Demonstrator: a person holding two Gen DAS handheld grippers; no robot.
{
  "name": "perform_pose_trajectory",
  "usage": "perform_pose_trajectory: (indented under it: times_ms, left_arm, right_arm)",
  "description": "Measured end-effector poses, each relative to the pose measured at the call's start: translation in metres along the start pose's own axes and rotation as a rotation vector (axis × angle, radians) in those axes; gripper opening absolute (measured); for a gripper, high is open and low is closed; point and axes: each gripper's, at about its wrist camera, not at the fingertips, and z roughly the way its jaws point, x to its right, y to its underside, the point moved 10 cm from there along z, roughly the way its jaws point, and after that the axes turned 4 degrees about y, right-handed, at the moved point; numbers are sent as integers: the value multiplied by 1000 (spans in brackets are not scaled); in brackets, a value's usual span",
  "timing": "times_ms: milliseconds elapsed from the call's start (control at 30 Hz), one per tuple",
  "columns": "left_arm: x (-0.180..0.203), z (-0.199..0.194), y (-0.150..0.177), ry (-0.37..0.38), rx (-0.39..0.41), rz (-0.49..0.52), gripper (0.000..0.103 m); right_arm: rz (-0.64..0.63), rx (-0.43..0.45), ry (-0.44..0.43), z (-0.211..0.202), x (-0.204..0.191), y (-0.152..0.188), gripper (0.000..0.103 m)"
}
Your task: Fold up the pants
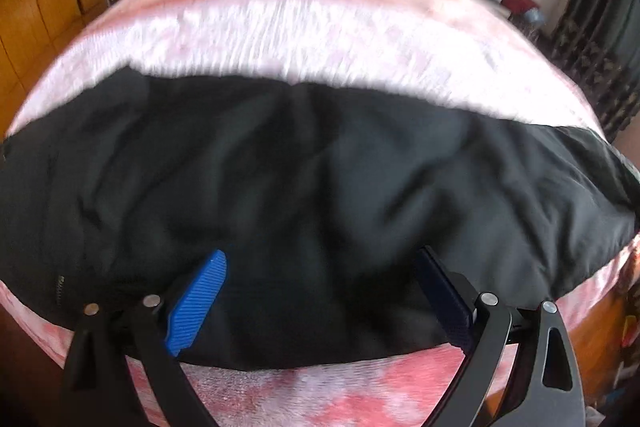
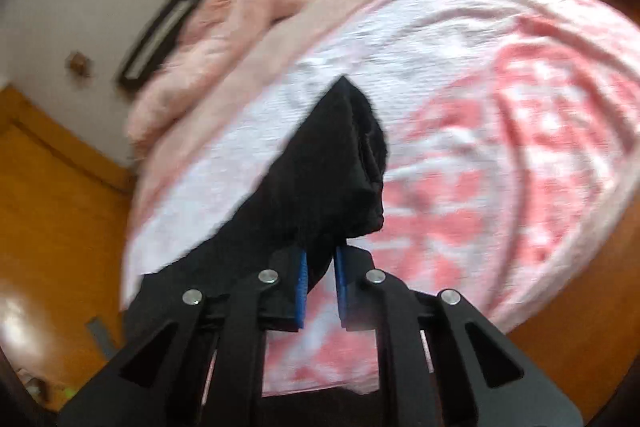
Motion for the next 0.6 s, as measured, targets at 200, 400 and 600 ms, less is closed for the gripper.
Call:
perform_pose_trajectory:
  times_ms: [200, 400, 600]
  left_arm:
    - [-4, 3, 5, 28, -3, -8, 96]
    - [-9, 9, 9, 26, -34, 10, 97]
    - [-17, -11, 3, 49, 26, 2, 97]
  right_arm:
    - [82, -144, 138, 52, 54, 36, 11]
    - [31, -115, 171, 39, 43, 29, 11]
    - [-4, -76, 193, 31, 24, 21, 11]
